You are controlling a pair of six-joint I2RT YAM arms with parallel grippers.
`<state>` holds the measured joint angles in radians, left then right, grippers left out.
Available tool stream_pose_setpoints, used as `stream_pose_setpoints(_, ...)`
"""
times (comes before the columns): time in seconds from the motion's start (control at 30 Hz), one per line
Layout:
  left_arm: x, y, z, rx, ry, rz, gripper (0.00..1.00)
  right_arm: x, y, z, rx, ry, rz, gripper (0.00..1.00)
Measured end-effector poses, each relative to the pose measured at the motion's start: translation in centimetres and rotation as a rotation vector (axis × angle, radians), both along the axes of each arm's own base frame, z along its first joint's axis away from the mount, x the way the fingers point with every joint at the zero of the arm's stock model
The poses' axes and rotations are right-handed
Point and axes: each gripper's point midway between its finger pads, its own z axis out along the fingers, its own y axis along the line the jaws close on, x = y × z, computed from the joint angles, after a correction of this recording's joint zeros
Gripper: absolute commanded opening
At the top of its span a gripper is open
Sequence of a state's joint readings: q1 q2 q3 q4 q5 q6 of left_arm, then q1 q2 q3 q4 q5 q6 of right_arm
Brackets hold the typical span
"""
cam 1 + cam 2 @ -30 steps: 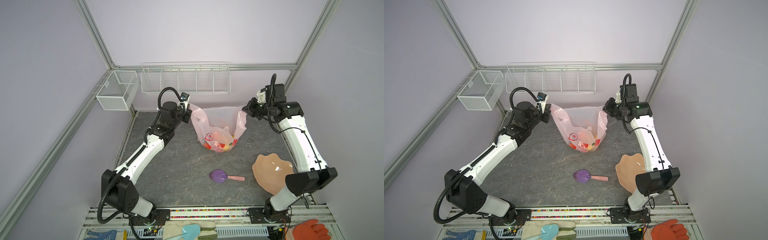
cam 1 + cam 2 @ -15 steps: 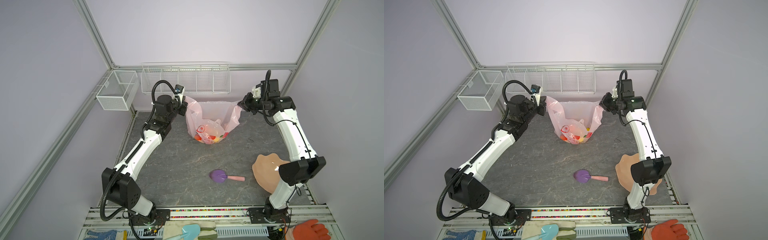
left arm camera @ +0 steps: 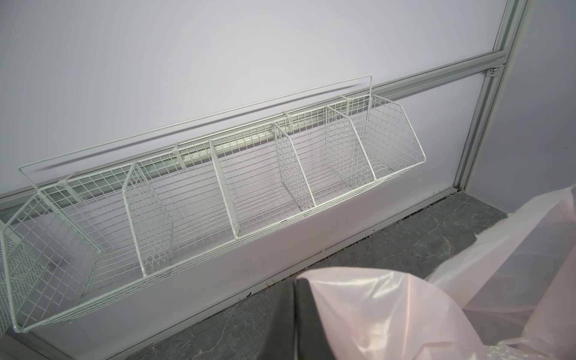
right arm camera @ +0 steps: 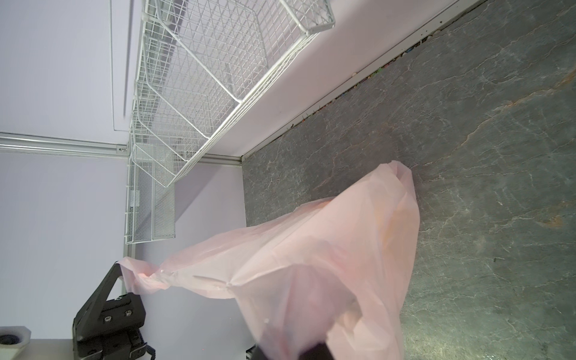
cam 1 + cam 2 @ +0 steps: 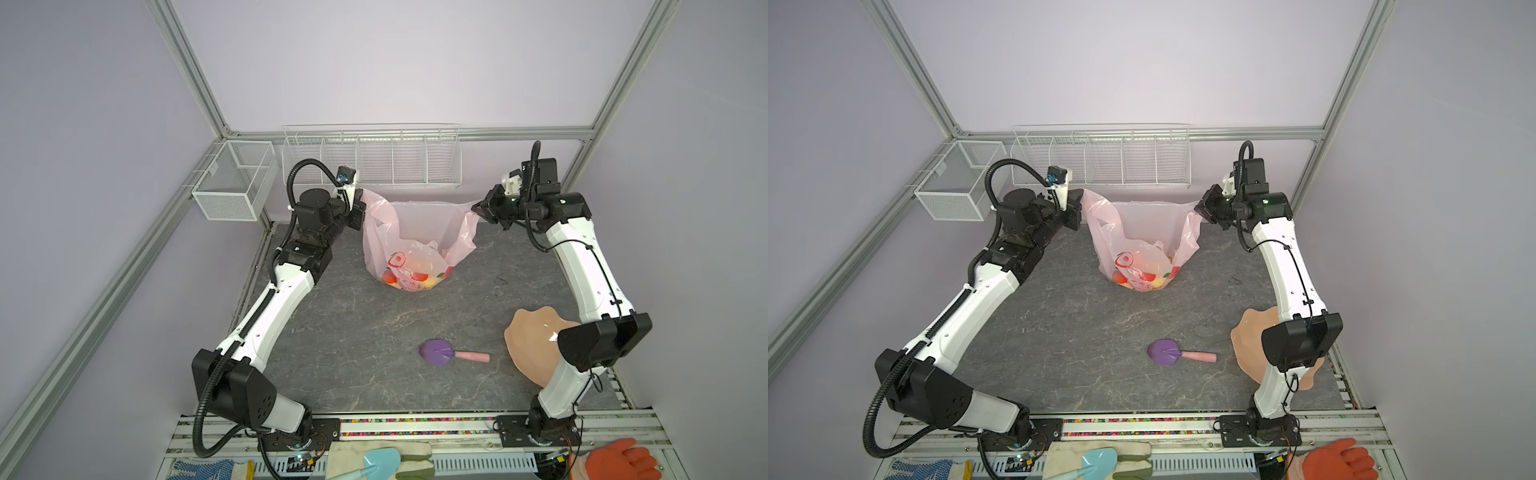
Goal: Place the fruits into the plastic bag
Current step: Place the plastic bag at the center of the table, then move the plate to the top-right of the table.
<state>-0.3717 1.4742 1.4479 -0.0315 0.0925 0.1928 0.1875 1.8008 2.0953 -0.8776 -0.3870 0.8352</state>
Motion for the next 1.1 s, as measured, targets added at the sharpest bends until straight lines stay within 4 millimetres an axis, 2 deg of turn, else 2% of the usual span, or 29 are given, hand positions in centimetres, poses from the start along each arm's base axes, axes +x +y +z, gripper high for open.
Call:
stream_pose_setpoints(0.07, 0.1, 0.1, -1.2, -0.002, 0.021, 0.004, 0.0, 0.2, 0.1, -1.0, 0.003, 0.016, 0.0, 0.07)
stream_pose_setpoints(0.17, 0.3, 0.5, -4.2, -0.004, 0.078, 0.023, 0.02, 0.5, 0.2, -3.7, 0.001, 0.067, -0.004, 0.08)
stream_pose_setpoints(0.23, 0.5, 0.9, -5.9, -0.009, 0.119, 0.04, 0.27, 0.4, 0.2, -5.0, 0.003, 0.097, -0.004, 0.16)
stream_pose_setpoints(0.3, 0.7, 1.6, -6.6, -0.026, 0.139, 0.065, 0.51, 0.4, 0.3, -5.5, 0.009, 0.104, 0.0, 0.29)
stream_pose_setpoints(0.33, 0.7, 2.0, -6.5, -0.039, 0.143, 0.08, 0.65, 0.5, 0.3, -5.3, 0.016, 0.097, 0.004, 0.39)
stream_pose_setpoints(0.4, 0.6, 2.7, -5.8, -0.076, 0.143, 0.103, 0.79, 0.8, 0.5, -4.8, 0.027, 0.073, 0.015, 0.54)
stream_pose_setpoints(0.53, -0.8, 3.7, -2.9, -0.172, 0.113, 0.125, 0.89, 0.8, 0.6, -4.0, 0.022, 0.029, 0.043, 0.88)
stream_pose_setpoints(0.6, -1.9, 4.2, -1.2, -0.223, 0.092, 0.132, 0.93, 0.6, 0.5, -3.6, 0.008, 0.007, 0.058, 1.0)
stream_pose_setpoints(0.73, -4.5, 5.9, 2.5, -0.335, 0.046, 0.165, 0.99, -0.2, -0.7, -2.4, -0.04, -0.048, 0.077, 0.92)
stream_pose_setpoints(0.87, -7.3, 8.7, 4.9, -0.442, 0.003, 0.213, 0.99, -1.4, -4.5, -0.5, -0.116, -0.109, 0.033, 0.89)
stream_pose_setpoints(1.0, -8.7, 9.9, 5.4, -0.482, 0.007, 0.232, 0.99, -3.1, -8.5, 1.0, -0.207, -0.141, -0.038, 0.88)
stream_pose_setpoints(1.1, -8.8, 9.8, 4.5, -0.464, 0.061, 0.234, 0.99, -5.1, -11.0, 0.5, -0.291, -0.098, -0.088, 0.88)
